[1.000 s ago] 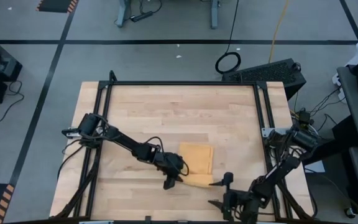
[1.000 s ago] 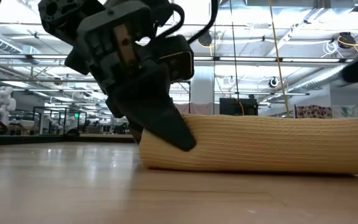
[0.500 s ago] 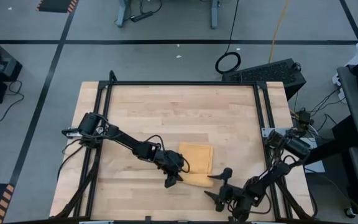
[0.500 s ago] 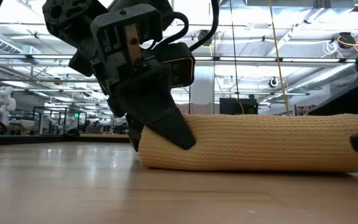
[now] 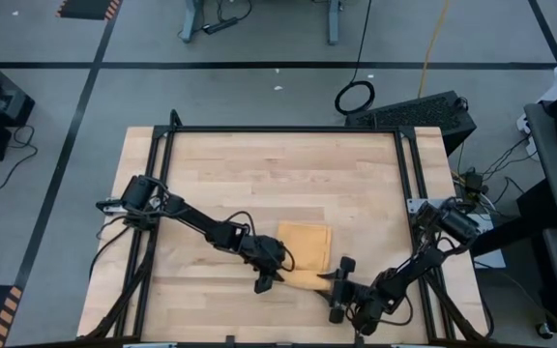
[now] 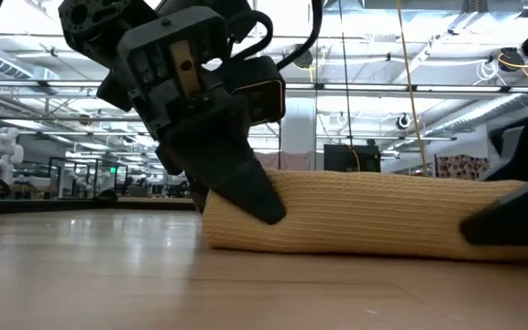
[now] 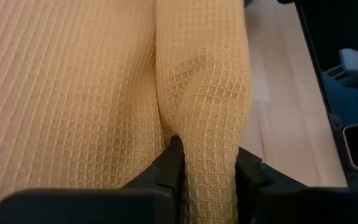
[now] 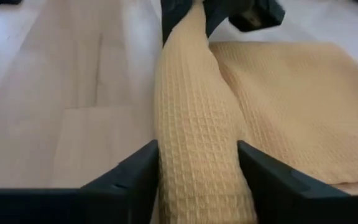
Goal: Roll towel
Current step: Roll the yellow towel
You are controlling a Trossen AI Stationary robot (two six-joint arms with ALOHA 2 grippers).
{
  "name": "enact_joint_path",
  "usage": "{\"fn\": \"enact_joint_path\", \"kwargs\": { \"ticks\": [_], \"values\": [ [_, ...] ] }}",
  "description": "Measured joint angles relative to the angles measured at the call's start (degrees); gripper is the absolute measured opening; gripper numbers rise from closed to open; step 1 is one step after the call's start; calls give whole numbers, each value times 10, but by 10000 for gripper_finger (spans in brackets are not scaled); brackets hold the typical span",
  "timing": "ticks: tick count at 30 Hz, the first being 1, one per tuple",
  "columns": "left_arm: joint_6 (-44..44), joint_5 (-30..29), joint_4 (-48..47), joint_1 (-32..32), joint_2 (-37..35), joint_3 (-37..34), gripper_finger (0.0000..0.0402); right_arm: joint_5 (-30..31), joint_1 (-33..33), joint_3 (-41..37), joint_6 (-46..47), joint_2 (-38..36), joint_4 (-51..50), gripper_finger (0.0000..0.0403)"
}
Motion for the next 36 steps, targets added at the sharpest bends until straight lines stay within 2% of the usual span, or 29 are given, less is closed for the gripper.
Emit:
{"fn": "enact_joint_path", "kwargs": {
  "ticks": [6, 12, 17, 22, 25, 29, 33, 36],
  "values": [
    [41, -4, -32, -6, -20, -1, 82, -21, -10, 1, 27, -1, 2, 146],
    [85, -13, -123, -6, -87, -1, 82, -26, -22, 1, 57, -1, 1, 133],
    [110, -61, -151, -29, -128, -1, 82, -48, -35, 1, 71, -1, 4, 132],
    [110, -134, -162, -64, -122, -1, 87, -70, -47, 1, 57, -2, 18, 132],
    [97, -137, -176, -82, -111, -1, 116, -76, -52, 1, 47, -1, 25, 132],
    [84, -163, -208, -111, -111, -2, 183, -101, -64, 1, 44, -2, 24, 132],
    [81, -247, -253, -140, -121, -2, 243, -132, -75, 1, 32, -3, 29, 132],
    [85, -324, -238, -169, -120, -2, 265, -151, -84, 1, 36, -2, 32, 132]
  ]
}}
